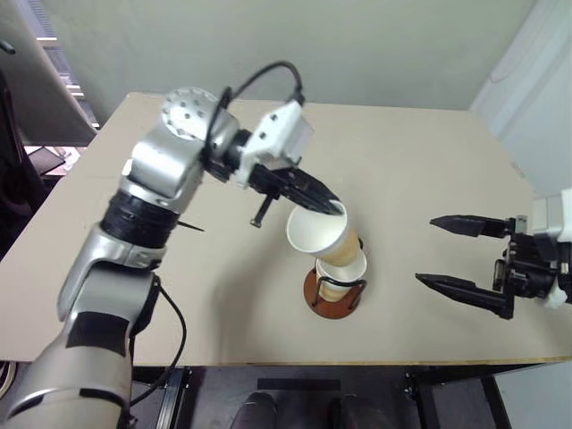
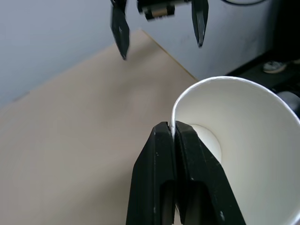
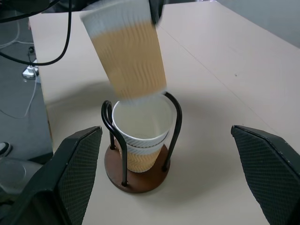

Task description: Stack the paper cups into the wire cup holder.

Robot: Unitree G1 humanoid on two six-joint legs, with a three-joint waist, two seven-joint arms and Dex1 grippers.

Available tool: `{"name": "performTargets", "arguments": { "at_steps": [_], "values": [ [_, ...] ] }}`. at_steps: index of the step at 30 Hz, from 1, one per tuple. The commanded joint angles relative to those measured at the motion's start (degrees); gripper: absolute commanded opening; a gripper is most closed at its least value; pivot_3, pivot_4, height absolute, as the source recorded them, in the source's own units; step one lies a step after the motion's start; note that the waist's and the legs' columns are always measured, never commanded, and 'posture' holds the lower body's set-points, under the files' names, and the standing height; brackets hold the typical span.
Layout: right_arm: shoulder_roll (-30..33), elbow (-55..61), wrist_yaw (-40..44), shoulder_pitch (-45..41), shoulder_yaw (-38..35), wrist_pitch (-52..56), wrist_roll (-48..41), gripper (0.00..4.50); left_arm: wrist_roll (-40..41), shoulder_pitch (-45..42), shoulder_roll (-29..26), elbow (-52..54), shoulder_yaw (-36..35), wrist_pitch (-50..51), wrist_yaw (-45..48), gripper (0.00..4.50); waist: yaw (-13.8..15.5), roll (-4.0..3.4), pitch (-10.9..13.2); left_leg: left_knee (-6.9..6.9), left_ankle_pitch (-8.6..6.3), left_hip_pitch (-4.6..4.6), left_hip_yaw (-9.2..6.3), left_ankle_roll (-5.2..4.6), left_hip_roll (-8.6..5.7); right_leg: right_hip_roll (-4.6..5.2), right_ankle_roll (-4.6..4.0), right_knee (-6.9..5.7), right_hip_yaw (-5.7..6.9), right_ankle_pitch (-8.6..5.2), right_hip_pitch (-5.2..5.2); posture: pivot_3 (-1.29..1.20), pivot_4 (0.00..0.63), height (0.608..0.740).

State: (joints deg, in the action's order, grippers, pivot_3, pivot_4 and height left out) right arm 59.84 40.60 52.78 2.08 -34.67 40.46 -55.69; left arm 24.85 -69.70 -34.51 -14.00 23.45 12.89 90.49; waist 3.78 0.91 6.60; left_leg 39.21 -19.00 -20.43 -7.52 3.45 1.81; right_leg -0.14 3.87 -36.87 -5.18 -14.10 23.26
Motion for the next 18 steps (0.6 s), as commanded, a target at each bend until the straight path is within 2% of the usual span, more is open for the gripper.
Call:
{"name": "performTargets", "arguments": {
  "at_steps": [1, 12, 18],
  "values": [
    [0.0, 2.55, -0.76, 1.02, -3.57, 0.21, -1.31, 4.5, -0.8, -3.47, 1.52, -2.6, 0.8, -2.97, 2.01, 0.05, -0.05, 0.01, 0.0, 0.0, 0.0, 0.0, 0.05, -0.01, -0.03, 0.01, 0.0, 0.0, 0.02, 0.0, 0.0, 0.0, 0.15, 0.74],
    [-0.5, 4.78, -3.04, 3.17, -5.33, 0.79, -2.73, 4.5, 0.52, -3.86, 0.54, -3.05, 5.64, -5.47, 2.01, 0.05, -0.04, 0.0, 0.01, 0.0, 0.0, -0.04, 0.18, -0.09, -0.06, 0.1, 0.08, 0.07, 0.06, 0.0, -0.02, 0.0, 0.15, 0.74],
    [-0.76, 4.82, -3.56, 3.08, -4.46, 0.22, -2.18, 4.5, -2.37, -2.95, 1.15, -3.52, 6.74, -6.58, 2.01, 0.05, -0.02, 0.0, 0.01, 0.0, 0.01, -0.06, 0.2, -0.18, -0.08, 0.11, 0.18, 0.06, 0.07, -0.04, -0.03, 0.0, 0.15, 0.74]
  ]
}}
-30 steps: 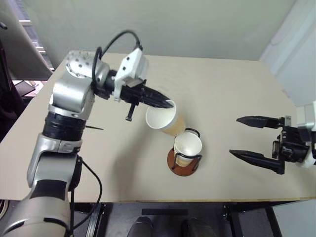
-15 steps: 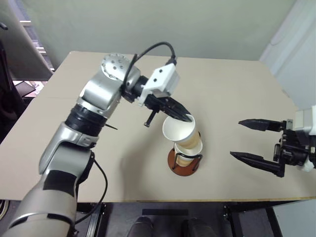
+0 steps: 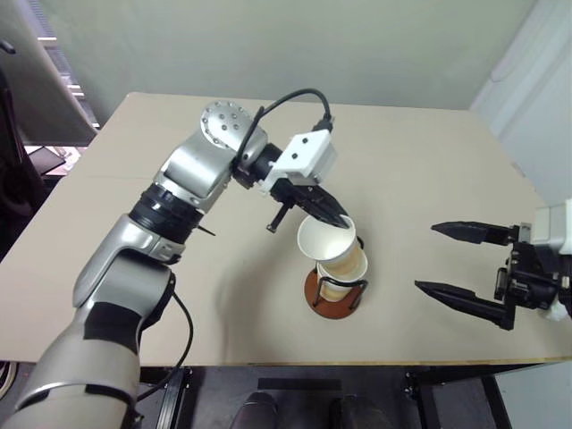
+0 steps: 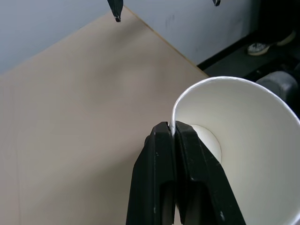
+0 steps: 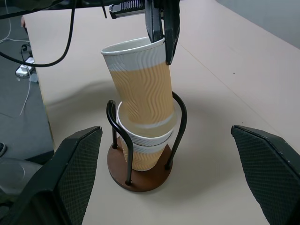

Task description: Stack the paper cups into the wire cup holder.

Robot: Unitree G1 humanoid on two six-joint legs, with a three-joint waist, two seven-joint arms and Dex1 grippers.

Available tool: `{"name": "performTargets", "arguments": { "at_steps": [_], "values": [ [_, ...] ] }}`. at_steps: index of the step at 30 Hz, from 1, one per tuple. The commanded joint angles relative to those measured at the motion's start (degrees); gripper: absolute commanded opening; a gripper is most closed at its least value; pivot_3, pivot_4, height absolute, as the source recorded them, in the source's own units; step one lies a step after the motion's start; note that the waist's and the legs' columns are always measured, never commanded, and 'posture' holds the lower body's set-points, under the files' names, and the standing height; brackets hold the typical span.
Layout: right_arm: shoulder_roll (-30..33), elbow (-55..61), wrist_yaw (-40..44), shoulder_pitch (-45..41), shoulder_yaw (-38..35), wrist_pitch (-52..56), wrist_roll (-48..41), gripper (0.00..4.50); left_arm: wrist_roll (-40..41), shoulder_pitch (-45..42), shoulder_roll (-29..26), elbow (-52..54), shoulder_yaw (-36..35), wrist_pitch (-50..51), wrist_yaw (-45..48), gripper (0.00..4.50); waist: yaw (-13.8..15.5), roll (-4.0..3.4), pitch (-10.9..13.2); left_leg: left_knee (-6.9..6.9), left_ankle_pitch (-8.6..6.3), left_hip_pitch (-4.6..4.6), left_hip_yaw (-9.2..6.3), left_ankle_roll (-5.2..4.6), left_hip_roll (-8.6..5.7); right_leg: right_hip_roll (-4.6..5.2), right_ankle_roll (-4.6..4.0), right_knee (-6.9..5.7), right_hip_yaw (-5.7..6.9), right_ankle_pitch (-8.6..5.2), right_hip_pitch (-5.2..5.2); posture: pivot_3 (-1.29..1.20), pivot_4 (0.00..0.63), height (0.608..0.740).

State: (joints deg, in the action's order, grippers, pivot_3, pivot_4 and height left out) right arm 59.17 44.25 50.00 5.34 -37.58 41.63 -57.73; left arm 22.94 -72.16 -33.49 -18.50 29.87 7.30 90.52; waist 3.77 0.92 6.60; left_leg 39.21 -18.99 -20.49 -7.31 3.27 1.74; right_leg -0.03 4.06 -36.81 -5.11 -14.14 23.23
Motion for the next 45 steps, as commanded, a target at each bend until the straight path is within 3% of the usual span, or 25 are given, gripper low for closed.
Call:
{"name": "performTargets", "arguments": {
  "at_steps": [1, 3, 6, 17, 25, 29, 32, 35, 38, 45],
  "values": [
    [-0.14, 1.22, -0.84, -0.2, -1.41, -1.0, -0.07, 4.5, -0.47, -0.35, 0.14, 1.33, 0.48, -0.72, 1.98, 0.05, -0.01, 0.0, 0.0, 0.01, -0.01, 0.0, 0.01, -0.02, -0.01, 0.03, 0.01, 0.0, -0.01, 0.0, -0.01, 0.0, 0.15, 0.74],
    [-0.21, 1.27, -0.91, -0.25, -1.19, -1.09, -0.02, 4.5, 0.44, -0.2, 0.09, 2.02, 0.76, -0.35, 1.98, 0.05, 0.0, 0.0, 0.0, 0.02, -0.02, -0.02, 0.01, -0.04, -0.03, 0.03, 0.03, 0.01, 0.01, 0.0, 0.0, 0.0, 0.15, 0.74],
    [-0.45, 1.37, -0.84, -0.13, -0.72, -1.31, 0.31, 4.5, 0.87, 0.03, 0.48, 2.57, 0.82, 0.08, 1.98, 0.61, 0.0, 0.0, 0.0, 0.02, -0.01, -0.02, 0.01, -0.05, -0.04, 0.05, 0.04, 0.01, 0.04, 0.0, 0.0, 0.0, 0.15, 0.74],
    [-1.21, 1.11, -0.94, -0.89, 2.21, -2.35, 1.58, 4.5, -3.41, -0.18, 2.77, -0.07, -1.89, -0.31, 1.55, 4.45, -0.01, 0.0, 0.0, 0.07, -0.01, -0.02, 0.04, -0.12, -0.09, 0.27, 0.08, 0.01, 0.07, 0.0, -0.03, 0.0, 0.15, 0.74],
    [-1.03, -0.37, 0.0, -2.81, 4.84, -3.24, 2.51, 4.5, -5.59, 0.04, 4.33, -0.38, -5.53, 0.44, -0.1, 4.45, 0.02, 0.0, 0.0, 0.15, -0.02, -0.05, 0.13, -0.15, -0.1, 0.29, 0.11, 0.0, 0.07, 0.01, -0.04, 0.0, 0.15, 0.74],
    [-0.24, -4.01, 3.04, -5.7, 8.3, -4.83, 4.07, 4.5, -5.23, 1.34, -0.95, -0.12, -10.8, 2.52, -0.76, 4.45, -0.35, -0.01, 0.0, 0.2, -0.03, -0.05, 0.11, -0.17, -0.08, 0.3, 0.13, -0.01, 0.06, 0.02, -0.03, 0.0, 0.15, 0.74],
    [0.64, -8.76, 6.83, -7.94, 11.33, -6.69, 6.74, 4.5, -2.66, 5.85, -8.13, 2.58, -16.72, 6.3, -0.15, 4.45, -1.42, -0.11, -0.05, 0.04, -0.03, 0.06, 0.11, -0.17, -0.05, 0.26, 0.13, -0.02, 0.0, 0.02, 0.03, 0.0, 0.15, 0.74],
    [1.45, -14.86, 11.1, -10.16, 13.41, -8.8, 9.32, 4.5, 0.72, 13.46, -17.07, 5.48, -24.03, 12.4, -0.14, 4.45, -1.65, -0.13, -0.06, -0.08, -0.02, 0.08, 0.02, -0.17, -0.02, 0.16, 0.12, -0.01, -0.01, 0.01, 0.12, 0.0, 0.15, 0.74],
    [2.23, -22.13, 15.18, -12.52, 14.2, -10.1, 11.16, 4.5, 4.82, 27.78, -26.09, 7.7, -34.84, 18.1, -1.37, 4.45, -2.09, -0.23, -0.12, -0.19, 0.0, 0.02, -0.06, -0.18, -0.05, 0.22, 0.12, -0.02, -0.08, 0.02, 0.32, 0.0, 0.15, 0.74],
    [3.88, -29.75, 23.27, -15.06, 16.03, -10.63, 12.45, 4.5, 13.54, 50.0, -30.83, 18.02, -52.41, 27.31, -3.31, 4.45, -0.41, -0.19, -0.12, -0.19, 0.03, 0.01, -0.2, -0.17, -0.05, 0.32, -0.01, -0.08, -0.01, -0.05, 0.3, 0.0, 0.15, 0.74]
  ]
}}
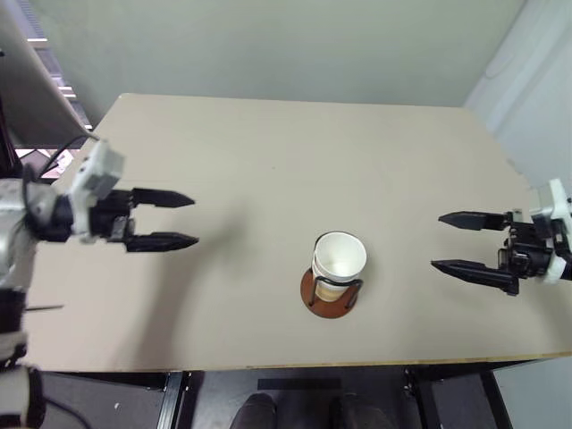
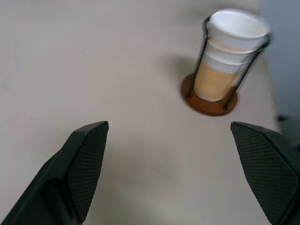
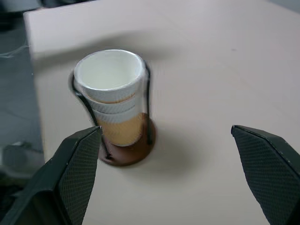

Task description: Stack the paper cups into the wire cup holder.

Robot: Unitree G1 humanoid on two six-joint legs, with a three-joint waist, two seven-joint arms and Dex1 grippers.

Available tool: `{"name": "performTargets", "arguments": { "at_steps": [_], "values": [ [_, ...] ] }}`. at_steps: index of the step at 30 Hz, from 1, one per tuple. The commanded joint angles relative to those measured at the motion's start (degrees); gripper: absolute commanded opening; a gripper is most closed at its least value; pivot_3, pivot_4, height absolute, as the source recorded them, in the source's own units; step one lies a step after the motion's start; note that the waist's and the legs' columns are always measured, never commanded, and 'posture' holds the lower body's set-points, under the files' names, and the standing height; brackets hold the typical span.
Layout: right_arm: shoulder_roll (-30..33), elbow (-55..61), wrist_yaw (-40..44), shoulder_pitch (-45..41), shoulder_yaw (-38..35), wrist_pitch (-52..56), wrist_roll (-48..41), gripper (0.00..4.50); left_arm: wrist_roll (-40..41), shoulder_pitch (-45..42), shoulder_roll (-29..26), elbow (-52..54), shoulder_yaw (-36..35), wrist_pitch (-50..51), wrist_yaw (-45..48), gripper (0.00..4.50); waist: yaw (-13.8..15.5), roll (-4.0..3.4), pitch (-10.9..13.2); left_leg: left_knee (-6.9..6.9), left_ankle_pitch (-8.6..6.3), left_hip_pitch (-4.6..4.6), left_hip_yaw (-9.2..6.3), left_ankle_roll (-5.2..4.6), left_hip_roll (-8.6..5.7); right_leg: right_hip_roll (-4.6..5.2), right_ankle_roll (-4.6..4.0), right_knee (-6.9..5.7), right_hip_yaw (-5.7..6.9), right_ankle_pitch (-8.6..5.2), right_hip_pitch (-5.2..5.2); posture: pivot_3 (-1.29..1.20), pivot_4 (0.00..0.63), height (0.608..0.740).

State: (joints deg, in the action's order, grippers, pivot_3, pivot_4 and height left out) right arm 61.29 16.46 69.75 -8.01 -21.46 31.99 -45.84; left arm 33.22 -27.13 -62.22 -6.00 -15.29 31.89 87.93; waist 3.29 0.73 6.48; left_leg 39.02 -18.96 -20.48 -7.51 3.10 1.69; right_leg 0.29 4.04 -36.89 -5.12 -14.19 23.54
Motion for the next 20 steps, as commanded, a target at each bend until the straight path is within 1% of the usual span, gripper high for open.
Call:
{"name": "performTargets", "arguments": {
  "at_steps": [1, 4, 7, 13, 20],
  "values": [
    [2.07, -3.15, 4.41, -2.54, 0.33, -1.25, 1.07, 4.5, 3.82, 7.54, -2.33, 6.52, -9.07, 3.48, -0.99, 4.45, -0.03, -0.02, -0.01, 0.01, 0.0, 0.04, 0.02, 0.0, 0.0, 0.0, -0.05, -0.01, -0.01, 0.0, -0.02, 0.0, 0.15, 0.74],
    [2.75, -5.41, 6.18, -4.77, 1.26, -1.37, 1.98, 4.5, 5.66, 15.34, -2.22, 11.32, -14.05, 6.07, -1.84, 4.45, -0.31, -0.02, -0.01, -0.04, 0.0, 0.35, 0.12, 0.0, 0.03, 0.01, -0.29, -0.13, -0.03, -0.09, -0.24, 0.0, 0.15, 0.74],
    [2.42, -5.71, 6.8, -5.24, 1.8, -0.83, 2.15, 4.5, 6.89, 19.34, -1.55, 14.23, -16.43, 7.26, -3.63, 4.45, -0.42, -0.02, -0.01, -0.07, 0.0, 0.44, 0.18, 0.0, 0.05, -0.02, -0.48, -0.27, -0.01, -0.18, -0.27, 0.0, 0.15, 0.74],
    [0.08, -4.22, 5.27, -5.11, 3.71, -0.13, 2.58, 4.5, 8.58, 20.73, -0.51, 16.0, -16.19, 7.6, -7.14, 4.45, -0.64, -0.02, -0.01, -0.08, -0.02, 0.49, 0.2, 0.02, 0.04, -0.01, -0.62, -0.42, 0.0, -0.22, -0.24, 0.0, 0.15, 0.74],
    [-2.0, -2.96, 2.53, -4.33, 3.34, 0.72, 2.5, 4.5, 9.47, 20.09, -0.13, 16.06, -15.19, 7.22, -9.58, 4.45, -0.74, -0.02, -0.01, -0.1, -0.04, 0.48, 0.22, 0.06, 0.04, -0.01, -0.72, -0.5, 0.0, -0.27, -0.17, 0.0, 0.15, 0.74]
  ]
}}
